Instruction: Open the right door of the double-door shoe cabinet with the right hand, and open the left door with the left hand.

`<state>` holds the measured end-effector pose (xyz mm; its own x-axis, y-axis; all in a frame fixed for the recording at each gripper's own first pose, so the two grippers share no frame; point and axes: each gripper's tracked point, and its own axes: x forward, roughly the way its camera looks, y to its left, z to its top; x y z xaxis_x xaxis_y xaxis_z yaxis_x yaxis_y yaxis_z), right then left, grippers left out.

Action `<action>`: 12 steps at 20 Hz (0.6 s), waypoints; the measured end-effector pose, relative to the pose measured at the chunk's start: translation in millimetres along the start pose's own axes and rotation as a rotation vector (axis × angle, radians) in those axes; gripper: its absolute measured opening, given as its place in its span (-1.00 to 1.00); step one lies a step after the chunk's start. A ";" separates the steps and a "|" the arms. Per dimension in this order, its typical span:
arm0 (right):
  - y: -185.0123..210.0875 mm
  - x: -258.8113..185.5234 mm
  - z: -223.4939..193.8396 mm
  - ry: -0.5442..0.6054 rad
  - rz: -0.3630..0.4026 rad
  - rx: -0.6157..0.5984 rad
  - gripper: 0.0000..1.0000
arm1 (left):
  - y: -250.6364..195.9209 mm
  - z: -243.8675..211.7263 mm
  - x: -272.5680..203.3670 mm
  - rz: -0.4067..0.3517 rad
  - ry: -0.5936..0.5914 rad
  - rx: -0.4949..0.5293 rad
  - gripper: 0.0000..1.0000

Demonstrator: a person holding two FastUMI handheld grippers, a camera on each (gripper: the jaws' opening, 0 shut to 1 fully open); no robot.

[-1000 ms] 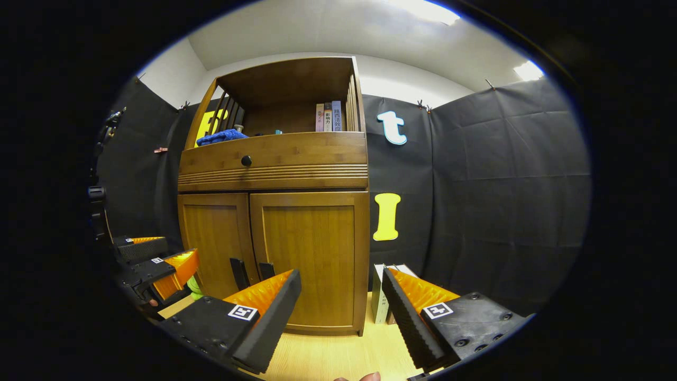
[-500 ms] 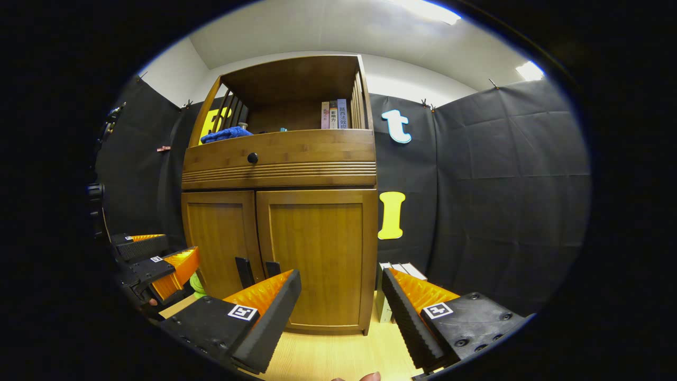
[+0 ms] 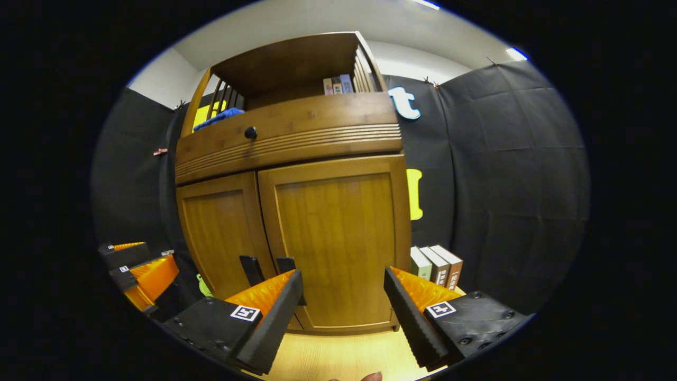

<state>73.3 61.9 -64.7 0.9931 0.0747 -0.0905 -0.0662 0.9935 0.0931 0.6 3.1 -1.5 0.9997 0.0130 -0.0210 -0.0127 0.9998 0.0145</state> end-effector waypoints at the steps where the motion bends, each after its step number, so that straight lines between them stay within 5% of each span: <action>1: 8.4 7.9 -5.0 0.003 0.017 -0.010 0.95 | -0.8 -0.5 -0.1 0.001 0.006 0.000 0.86; 12: 75.8 103.0 -80.0 0.083 0.032 -0.038 0.96 | -1.0 -3.6 -0.8 0.007 0.051 -0.035 0.94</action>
<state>162.8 151.9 -146.3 0.9791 0.1116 -0.1702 -0.1029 0.9929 0.0593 -0.3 2.2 -5.1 0.9972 0.0194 -0.0722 -0.0209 0.9996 -0.0198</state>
